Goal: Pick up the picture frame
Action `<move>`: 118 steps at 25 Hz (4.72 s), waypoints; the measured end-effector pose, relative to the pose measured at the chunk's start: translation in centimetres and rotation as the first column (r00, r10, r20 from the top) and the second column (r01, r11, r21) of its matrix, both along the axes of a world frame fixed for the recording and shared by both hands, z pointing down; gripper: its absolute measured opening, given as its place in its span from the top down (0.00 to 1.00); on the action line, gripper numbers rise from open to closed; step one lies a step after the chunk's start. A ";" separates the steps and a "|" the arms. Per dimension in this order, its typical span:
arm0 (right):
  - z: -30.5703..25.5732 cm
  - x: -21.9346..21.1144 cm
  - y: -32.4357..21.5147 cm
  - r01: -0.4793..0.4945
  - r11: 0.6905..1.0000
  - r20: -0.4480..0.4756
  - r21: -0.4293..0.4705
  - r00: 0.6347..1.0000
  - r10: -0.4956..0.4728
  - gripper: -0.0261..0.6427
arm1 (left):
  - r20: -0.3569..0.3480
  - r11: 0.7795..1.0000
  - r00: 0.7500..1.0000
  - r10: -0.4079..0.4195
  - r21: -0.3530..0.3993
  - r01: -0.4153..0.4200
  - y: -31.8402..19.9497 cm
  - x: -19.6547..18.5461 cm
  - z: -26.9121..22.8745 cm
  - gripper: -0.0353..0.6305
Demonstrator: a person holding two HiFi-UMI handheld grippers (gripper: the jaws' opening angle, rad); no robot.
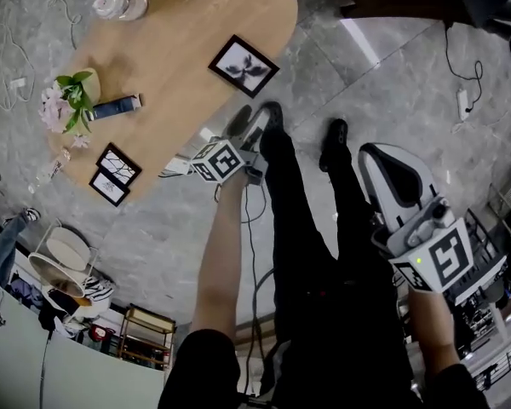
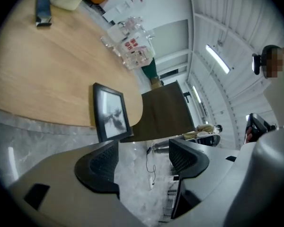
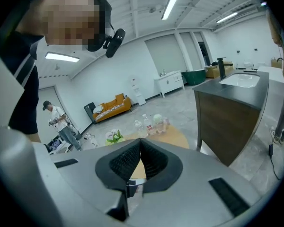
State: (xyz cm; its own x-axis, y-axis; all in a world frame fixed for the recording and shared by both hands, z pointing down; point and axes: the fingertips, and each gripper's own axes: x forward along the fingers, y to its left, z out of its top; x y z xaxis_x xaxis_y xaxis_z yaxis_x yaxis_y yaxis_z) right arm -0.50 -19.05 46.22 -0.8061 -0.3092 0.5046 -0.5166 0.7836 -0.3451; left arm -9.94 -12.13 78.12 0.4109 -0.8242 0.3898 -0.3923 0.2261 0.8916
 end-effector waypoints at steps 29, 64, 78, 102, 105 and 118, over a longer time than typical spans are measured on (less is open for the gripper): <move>6.2 -2.4 1.5 0.037 0.995 -0.024 -0.097 0.999 -0.039 0.94 | -0.215 0.982 0.959 -0.187 -0.076 0.175 -3.5 -1.0 9.7 0.64; -8.6 1.1 -0.5 -0.080 0.989 0.061 0.121 0.995 0.073 0.94 | -0.335 0.968 0.919 -0.206 0.065 0.241 -7.4 -2.0 -9.8 0.82; -17.2 4.2 -0.6 -0.141 0.952 0.162 0.273 0.982 0.099 0.94 | -0.405 0.906 0.888 -0.216 0.256 0.337 -7.3 -1.7 -27.6 0.82; -27.7 3.0 -1.3 -0.150 0.906 0.308 0.396 0.951 0.023 0.94 | -0.414 0.799 0.884 -0.217 0.445 0.404 -6.2 -2.9 -53.5 0.82; -27.5 2.5 -0.8 -0.130 0.906 0.289 0.404 0.957 0.009 0.94 | -0.425 0.793 0.881 -0.209 0.454 0.407 -5.6 -2.6 -54.6 0.82; -26.6 1.5 -0.2 -0.107 0.912 0.258 0.396 0.966 0.001 0.94 | -0.430 0.804 0.878 -0.209 0.435 0.405 -4.5 -2.6 -54.3 0.82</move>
State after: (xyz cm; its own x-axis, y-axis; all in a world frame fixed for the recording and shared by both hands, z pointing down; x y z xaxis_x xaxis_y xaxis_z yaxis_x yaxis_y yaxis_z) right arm 0.96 -19.28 19.58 -0.8643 -0.4898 0.1146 -0.5018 0.8556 -0.1269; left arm -12.49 -16.68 23.85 0.1262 -0.9656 -0.2274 -0.0258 -0.2324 0.9723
